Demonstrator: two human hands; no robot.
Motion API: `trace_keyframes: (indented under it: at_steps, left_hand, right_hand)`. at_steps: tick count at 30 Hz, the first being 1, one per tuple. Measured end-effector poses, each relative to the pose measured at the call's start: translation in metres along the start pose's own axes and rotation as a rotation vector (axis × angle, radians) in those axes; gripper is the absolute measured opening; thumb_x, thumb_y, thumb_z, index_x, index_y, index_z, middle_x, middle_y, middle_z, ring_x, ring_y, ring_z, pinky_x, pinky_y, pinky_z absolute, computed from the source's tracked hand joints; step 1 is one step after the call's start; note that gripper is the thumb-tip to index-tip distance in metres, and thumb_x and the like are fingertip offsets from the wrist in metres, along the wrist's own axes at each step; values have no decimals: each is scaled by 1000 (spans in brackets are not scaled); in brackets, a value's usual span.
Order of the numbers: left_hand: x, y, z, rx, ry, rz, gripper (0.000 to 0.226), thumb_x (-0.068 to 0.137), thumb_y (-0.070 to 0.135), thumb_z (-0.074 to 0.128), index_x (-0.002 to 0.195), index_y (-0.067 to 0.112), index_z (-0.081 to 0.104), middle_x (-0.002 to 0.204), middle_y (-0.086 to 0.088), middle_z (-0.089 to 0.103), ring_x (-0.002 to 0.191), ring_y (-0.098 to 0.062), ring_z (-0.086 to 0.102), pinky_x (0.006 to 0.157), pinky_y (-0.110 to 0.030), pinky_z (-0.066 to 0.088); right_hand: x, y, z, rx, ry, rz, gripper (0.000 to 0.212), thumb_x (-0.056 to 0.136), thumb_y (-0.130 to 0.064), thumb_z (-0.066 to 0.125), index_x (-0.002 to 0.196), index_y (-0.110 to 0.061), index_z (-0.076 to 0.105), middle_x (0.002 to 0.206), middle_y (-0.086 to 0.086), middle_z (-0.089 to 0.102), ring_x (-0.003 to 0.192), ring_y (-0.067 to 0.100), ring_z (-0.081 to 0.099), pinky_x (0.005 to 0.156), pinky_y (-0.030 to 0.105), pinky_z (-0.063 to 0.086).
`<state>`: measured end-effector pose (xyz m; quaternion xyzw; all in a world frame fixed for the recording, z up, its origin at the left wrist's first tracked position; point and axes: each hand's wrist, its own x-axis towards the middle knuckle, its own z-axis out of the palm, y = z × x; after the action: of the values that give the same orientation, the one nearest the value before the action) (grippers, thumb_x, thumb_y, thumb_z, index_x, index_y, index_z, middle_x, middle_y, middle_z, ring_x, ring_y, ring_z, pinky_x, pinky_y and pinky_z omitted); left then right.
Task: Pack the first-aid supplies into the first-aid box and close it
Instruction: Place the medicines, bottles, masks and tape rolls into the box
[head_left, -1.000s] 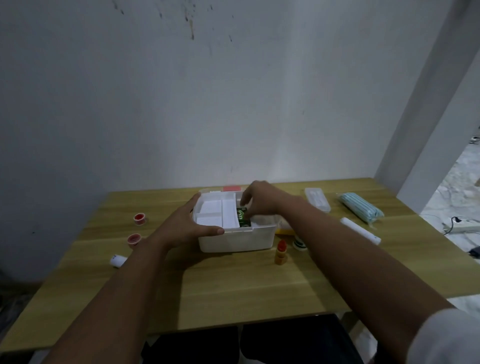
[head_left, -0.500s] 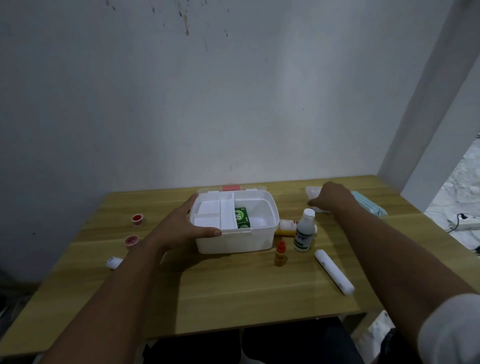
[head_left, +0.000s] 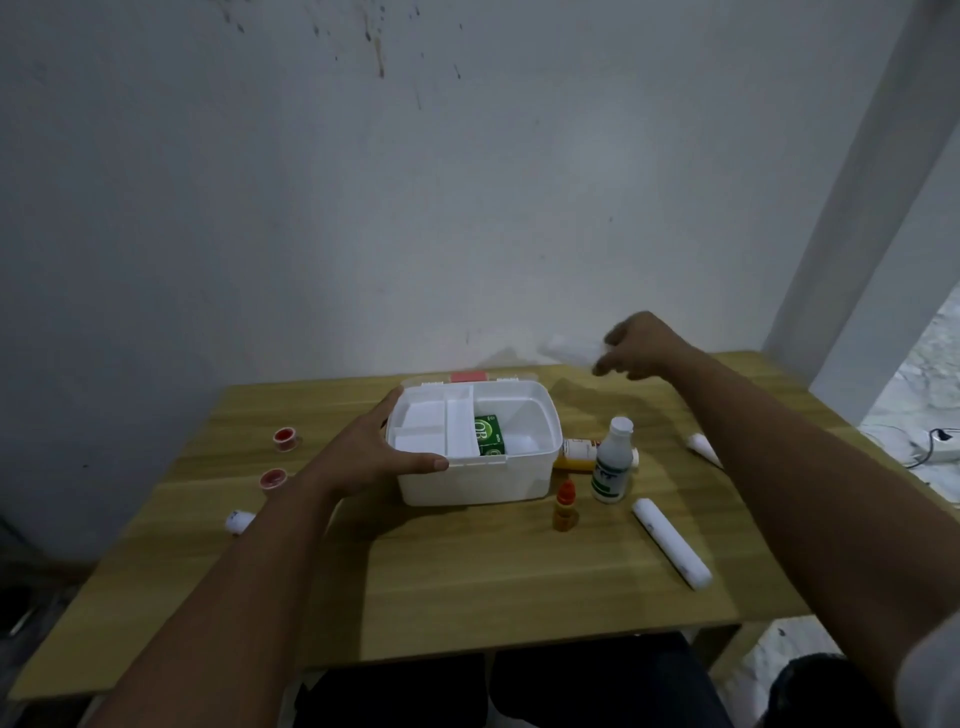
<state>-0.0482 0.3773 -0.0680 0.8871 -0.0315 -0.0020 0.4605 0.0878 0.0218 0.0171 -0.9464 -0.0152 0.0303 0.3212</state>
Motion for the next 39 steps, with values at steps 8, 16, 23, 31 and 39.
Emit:
trace_keyframes:
  at_steps: [8,16,23,31,39]
  left_hand:
    - [0,-2,-2,24,0,-25,123,59,54,91,159,35,22,152,5,46,125,-15,47,95,-36,49]
    - [0,0,-4,38,-33,-44,142,41,75,87,160,36,19,153,6,45,129,-18,47,97,-36,50]
    - [1,-2,-4,48,-41,-56,145,39,78,85,160,37,16,154,5,44,128,-18,47,97,-37,50]
    - [2,-3,-3,60,-38,-62,139,45,74,86,159,38,15,155,4,43,134,-23,46,99,-41,50]
    - [2,-1,-1,53,-17,-50,127,61,55,89,161,35,13,158,2,39,137,-25,43,99,-40,48]
  right_hand:
    - [-34,-67,-1,-355,-385,-272,58,73,-18,91,128,-14,71,119,2,74,100,15,69,87,35,60]
    - [-42,-75,46,-540,-243,-374,70,70,-25,92,134,-11,67,128,6,69,114,25,63,97,39,54]
    - [-47,-84,80,-556,-245,-395,75,71,-36,91,138,-18,63,133,0,67,123,25,59,100,46,46]
    - [-54,-83,106,-508,-212,-415,66,77,-31,87,138,-19,63,136,0,64,126,26,54,102,46,40]
    - [-56,-86,108,-444,-192,-441,66,74,-30,90,135,-17,66,133,1,67,119,25,61,99,48,51]
